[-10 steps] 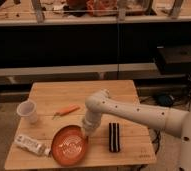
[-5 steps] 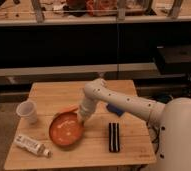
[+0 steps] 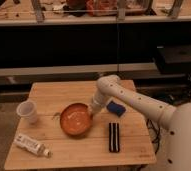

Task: Drag the ceramic bowl in a circle

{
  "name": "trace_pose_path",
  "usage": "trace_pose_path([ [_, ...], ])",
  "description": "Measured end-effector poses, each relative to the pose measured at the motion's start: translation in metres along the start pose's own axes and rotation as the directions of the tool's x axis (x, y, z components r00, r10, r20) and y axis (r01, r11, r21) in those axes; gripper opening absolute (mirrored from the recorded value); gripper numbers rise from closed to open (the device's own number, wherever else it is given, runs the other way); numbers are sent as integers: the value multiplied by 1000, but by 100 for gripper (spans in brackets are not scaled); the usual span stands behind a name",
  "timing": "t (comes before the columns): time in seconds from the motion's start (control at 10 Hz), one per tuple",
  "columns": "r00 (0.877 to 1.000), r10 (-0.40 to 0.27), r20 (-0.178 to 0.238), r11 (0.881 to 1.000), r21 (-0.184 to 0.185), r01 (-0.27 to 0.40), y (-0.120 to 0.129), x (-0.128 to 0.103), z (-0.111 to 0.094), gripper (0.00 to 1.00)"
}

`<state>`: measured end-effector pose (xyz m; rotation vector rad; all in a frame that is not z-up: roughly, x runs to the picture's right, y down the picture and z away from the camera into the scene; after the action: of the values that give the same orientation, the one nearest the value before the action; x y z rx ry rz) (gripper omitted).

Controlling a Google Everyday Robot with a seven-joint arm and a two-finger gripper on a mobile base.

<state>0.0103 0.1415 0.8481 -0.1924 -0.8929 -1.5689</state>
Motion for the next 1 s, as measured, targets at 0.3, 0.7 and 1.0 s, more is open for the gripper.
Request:
trace_pose_path([
  [0.3, 999, 43, -15, 999, -23, -43, 13, -51, -18, 0],
  [0.7, 998, 6, 60, 1000, -29, -4, -5, -125, -7, 0],
  [1.0, 988, -96, 123, 995, -12, 98, -49, -126, 16, 0],
])
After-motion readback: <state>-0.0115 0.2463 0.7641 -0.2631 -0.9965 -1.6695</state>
